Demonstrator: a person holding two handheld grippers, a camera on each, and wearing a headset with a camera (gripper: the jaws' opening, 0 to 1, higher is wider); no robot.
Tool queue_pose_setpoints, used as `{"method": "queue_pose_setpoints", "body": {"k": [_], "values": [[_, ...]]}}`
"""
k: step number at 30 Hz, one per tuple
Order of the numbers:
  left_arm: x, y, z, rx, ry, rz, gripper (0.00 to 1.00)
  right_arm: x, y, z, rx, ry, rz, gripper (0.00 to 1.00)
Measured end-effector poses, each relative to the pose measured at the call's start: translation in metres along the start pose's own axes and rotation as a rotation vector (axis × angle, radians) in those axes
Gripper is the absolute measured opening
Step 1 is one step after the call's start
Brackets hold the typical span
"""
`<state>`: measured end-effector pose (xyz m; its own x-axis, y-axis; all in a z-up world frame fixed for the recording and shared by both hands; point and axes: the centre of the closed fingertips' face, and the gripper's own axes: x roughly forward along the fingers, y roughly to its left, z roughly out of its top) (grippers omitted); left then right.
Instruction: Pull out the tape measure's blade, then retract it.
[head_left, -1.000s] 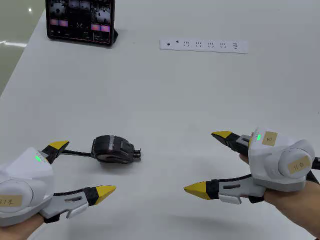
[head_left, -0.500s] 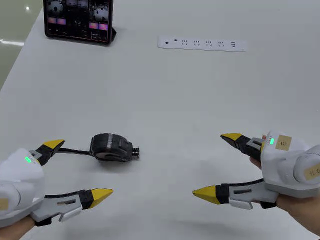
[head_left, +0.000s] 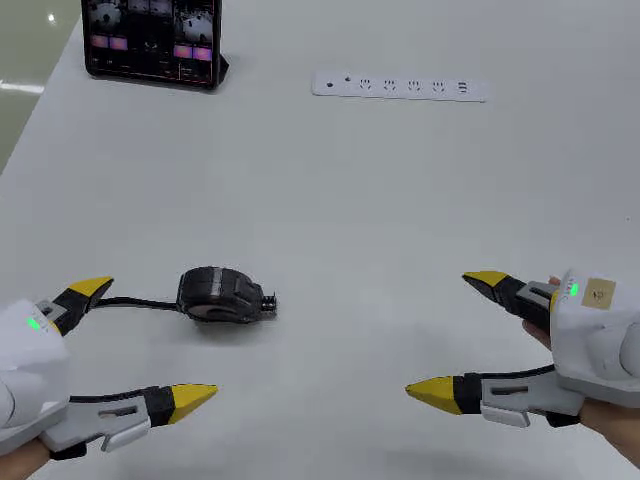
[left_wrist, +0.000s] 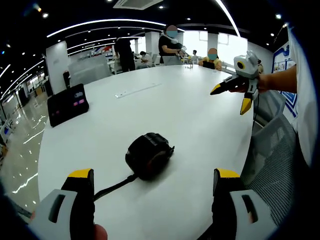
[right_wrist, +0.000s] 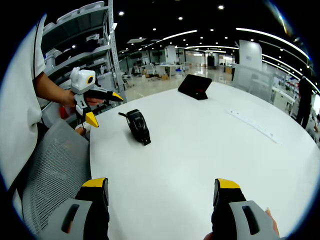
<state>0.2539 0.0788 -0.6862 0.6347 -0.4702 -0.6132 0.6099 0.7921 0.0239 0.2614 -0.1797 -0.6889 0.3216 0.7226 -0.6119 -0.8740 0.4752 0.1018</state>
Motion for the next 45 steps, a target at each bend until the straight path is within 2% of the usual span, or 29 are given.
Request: {"method": "queue_pose_setpoints", "body": {"k": [7,17,20,32,45], "values": [[-0.001,-0.001,-0.001,0.002,-0.002,-0.008,0.99,-0.006,0.0,-0.008,0.007,0.012,-0.005,0.85],[-0.003,-0.012,-0.006,-0.002,0.013,-0.053,0.99,-0.009,0.002,-0.012,0.018,0.014,-0.009,0.85],[-0.004,-0.013,-0.006,-0.008,0.005,-0.062,0.99,-0.011,0.002,-0.013,0.021,0.011,-0.012,0.85],[-0.009,-0.008,-0.006,-0.029,-0.009,-0.089,0.99,-0.014,0.008,-0.021,0.04,0.004,-0.006,0.91],[-0.013,-0.009,-0.015,-0.025,0.012,-0.116,0.99,-0.02,0.013,-0.029,0.049,0.004,-0.004,0.98]]}}
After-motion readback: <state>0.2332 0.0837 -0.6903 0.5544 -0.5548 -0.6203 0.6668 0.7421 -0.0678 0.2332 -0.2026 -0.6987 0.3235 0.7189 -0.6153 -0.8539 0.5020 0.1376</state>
